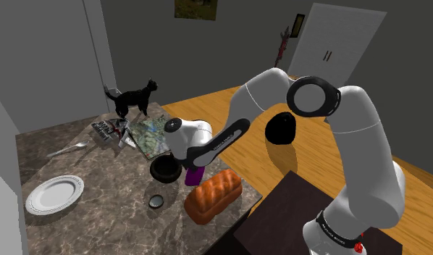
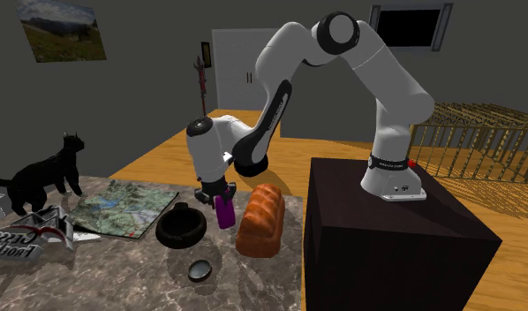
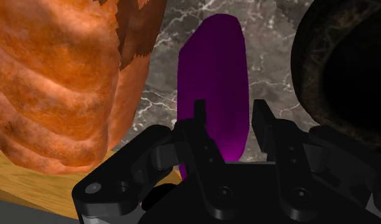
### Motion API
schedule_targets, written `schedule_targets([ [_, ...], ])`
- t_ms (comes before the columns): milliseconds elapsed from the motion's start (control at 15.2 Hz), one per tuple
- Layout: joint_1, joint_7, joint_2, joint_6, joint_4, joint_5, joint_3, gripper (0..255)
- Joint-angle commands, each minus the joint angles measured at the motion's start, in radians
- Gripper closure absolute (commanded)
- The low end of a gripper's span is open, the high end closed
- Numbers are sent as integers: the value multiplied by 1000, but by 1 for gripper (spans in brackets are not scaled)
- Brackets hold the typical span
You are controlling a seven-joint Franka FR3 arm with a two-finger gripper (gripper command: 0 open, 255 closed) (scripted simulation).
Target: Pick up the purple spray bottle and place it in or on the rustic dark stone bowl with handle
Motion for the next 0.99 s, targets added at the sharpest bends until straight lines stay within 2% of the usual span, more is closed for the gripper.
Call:
schedule_targets([
  [0, -7, -10, -24, -13, -9, 12, 10, 255],
  [924, -46, -82, -161, -107, -34, 95, 68, 255],
])
